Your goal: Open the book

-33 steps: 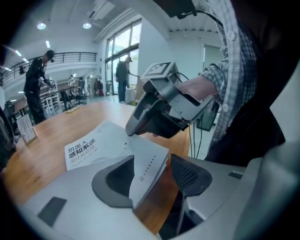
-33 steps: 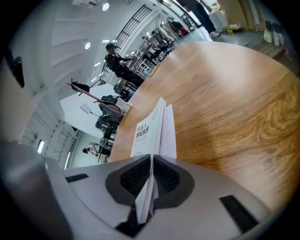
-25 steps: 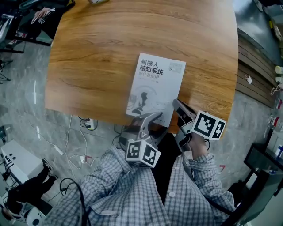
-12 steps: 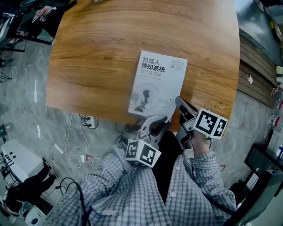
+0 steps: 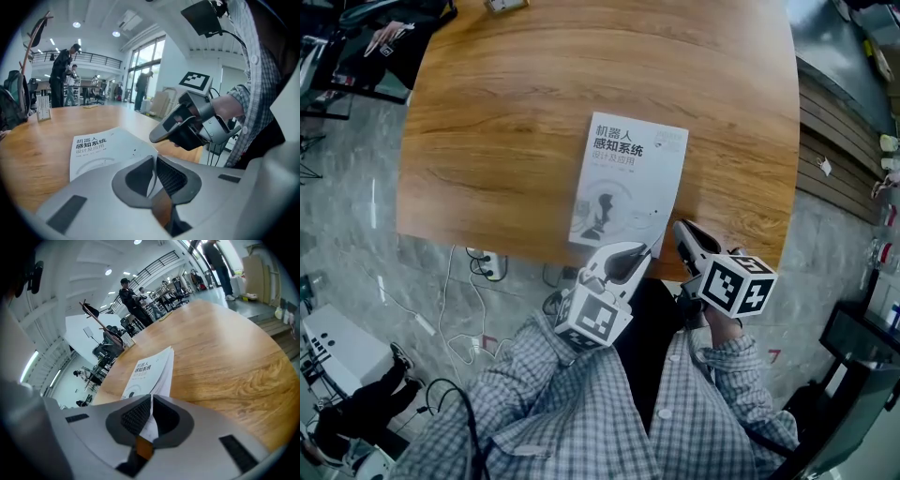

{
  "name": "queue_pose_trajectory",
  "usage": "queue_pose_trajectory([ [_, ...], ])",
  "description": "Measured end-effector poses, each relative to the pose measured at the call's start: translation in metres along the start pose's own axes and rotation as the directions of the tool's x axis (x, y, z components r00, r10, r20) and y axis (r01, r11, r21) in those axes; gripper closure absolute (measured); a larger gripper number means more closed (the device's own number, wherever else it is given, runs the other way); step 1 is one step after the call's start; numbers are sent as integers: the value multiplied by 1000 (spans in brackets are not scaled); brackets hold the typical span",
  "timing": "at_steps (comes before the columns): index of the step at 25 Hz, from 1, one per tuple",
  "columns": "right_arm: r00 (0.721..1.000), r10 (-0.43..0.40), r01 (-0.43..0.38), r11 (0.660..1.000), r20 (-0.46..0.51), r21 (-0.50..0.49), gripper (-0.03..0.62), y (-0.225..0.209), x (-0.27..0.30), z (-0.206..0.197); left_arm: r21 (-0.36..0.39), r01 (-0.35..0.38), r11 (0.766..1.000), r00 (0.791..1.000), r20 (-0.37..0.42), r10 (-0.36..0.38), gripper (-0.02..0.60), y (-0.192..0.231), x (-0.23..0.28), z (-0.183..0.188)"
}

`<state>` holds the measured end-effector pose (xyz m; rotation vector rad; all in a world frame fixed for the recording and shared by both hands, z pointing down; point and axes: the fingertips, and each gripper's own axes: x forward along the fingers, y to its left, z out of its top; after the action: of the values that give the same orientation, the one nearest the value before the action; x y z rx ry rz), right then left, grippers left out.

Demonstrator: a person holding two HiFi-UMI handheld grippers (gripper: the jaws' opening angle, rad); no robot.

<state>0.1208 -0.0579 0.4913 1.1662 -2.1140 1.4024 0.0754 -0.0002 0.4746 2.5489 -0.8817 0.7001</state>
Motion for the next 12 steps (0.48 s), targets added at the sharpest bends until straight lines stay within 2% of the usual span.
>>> queue_pose_trajectory([
  [3, 998, 25, -24, 999, -60, 25, 566, 1, 2, -22, -9, 26, 1000, 1000, 12, -26, 545, 3, -2, 8],
  [6, 994, 1, 2, 1000, -113, 25, 567, -3, 9, -42, -43, 41, 998, 999, 35, -39, 545, 3, -4, 10],
  [12, 981, -24, 11, 997, -194, -71, 567, 6, 30, -62, -111, 57, 992, 995, 92, -46, 545, 9, -12, 15],
])
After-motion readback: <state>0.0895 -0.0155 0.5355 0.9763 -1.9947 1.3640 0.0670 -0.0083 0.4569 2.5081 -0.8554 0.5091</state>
